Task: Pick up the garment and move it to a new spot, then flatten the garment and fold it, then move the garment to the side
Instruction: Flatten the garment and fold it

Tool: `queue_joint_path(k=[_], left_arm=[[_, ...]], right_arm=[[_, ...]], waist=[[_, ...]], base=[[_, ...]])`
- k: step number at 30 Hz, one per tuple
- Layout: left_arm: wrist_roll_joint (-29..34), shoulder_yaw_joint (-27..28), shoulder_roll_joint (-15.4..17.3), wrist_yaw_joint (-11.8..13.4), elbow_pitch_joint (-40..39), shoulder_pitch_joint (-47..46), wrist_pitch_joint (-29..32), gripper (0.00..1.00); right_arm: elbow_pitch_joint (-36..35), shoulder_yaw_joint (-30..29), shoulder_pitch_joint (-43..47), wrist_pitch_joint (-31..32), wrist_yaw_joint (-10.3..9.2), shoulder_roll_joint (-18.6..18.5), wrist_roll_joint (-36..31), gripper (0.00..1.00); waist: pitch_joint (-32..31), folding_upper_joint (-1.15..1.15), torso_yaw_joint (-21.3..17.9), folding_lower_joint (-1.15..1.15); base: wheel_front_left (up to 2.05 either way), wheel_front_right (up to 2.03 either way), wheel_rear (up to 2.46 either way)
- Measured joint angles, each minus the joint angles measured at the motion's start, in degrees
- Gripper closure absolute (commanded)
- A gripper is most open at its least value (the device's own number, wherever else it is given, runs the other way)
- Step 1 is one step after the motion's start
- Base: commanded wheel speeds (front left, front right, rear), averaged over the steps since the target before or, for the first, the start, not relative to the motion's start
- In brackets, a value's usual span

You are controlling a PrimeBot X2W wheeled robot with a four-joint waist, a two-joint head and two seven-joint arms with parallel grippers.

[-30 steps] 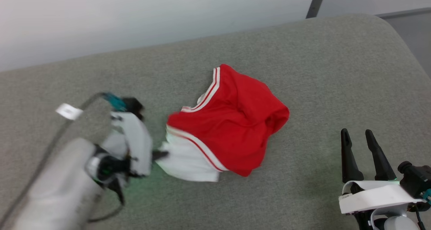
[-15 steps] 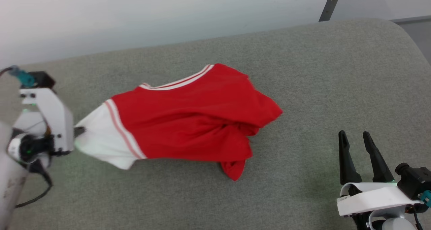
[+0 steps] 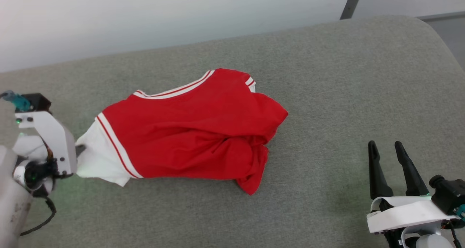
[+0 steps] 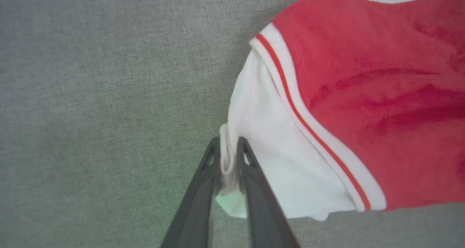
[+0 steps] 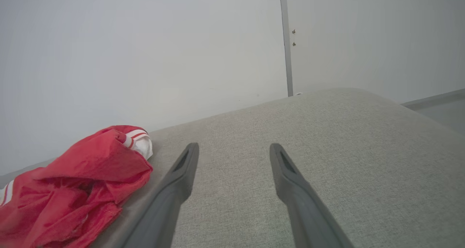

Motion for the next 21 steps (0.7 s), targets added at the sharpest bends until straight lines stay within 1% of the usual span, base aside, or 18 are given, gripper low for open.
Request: queue_joint_path(k=[2,4,6,8,11,14,17,19,21], left_arm=[[-0.1,0.5,-0.4,-0.4,-0.2,-0.2,-2.3,0.00],[-0.3,1.5,-0.8,-0.6,-1.0,0.0,-6.1,0.00],[-0.3,2.2,-1.2,-0.7,-2.8,1.0,-10.6,0.00],[0.1,3.2,-2.1,-0.9,-5.4,3.3,-17.0,0.00],[0.9,5.1,-4.1,0.9,-9.8,7.2,-27.0,0.00],[2.3,4.9,-6.7,2.4,-14.6,12.3,-34.3,0.00],[5.2,3.0,-8.9,3.7,-19.6,17.1,-40.0,0.00],[6.6,3.0,-10.2,5.6,-22.6,19.1,-44.1,0.00],[8.4,2.5,-11.3,7.2,-25.2,21.1,-47.0,0.00]], right_arm=[[0.3,0.7,-0.1,0.0,0.00,-0.5,0.0,0.00],[0.9,1.6,-0.7,0.0,0.00,-1.4,0.4,0.00],[1.4,2.6,-1.6,1.1,0.00,-2.7,0.9,0.00],[1.7,3.6,-2.9,3.3,0.00,-4.4,1.1,0.00],[2.2,6.9,-5.4,8.6,0.00,-7.7,2.7,0.00],[2.8,9.9,-8.5,15.1,0.00,-11.3,5.1,0.00],[3.4,12.1,-12.6,21.5,0.00,-15.0,8.6,0.00],[4.3,13.6,-15.6,26.1,0.00,-16.8,11.4,0.00],[5.7,15.3,-18.8,30.8,0.00,-19.3,13.5,0.00]], waist=[[-0.2,0.00,0.5,0.00],[-0.4,0.00,1.0,0.00],[-0.7,0.00,1.8,0.00],[-0.8,0.00,2.7,0.00],[-1.0,0.00,4.3,0.00],[-1.1,0.00,6.3,0.00],[-1.1,0.00,8.5,0.00],[-0.9,0.00,10.0,0.00],[-0.7,0.00,11.6,0.00]], base=[[0.00,0.00,0.00],[0.00,0.00,0.00],[0.00,0.00,0.00],[0.00,0.00,0.00],[0.00,0.00,0.00],[0.00,0.00,0.00],[0.00,0.00,0.00],[0.00,0.00,0.00],[0.00,0.00,0.00]])
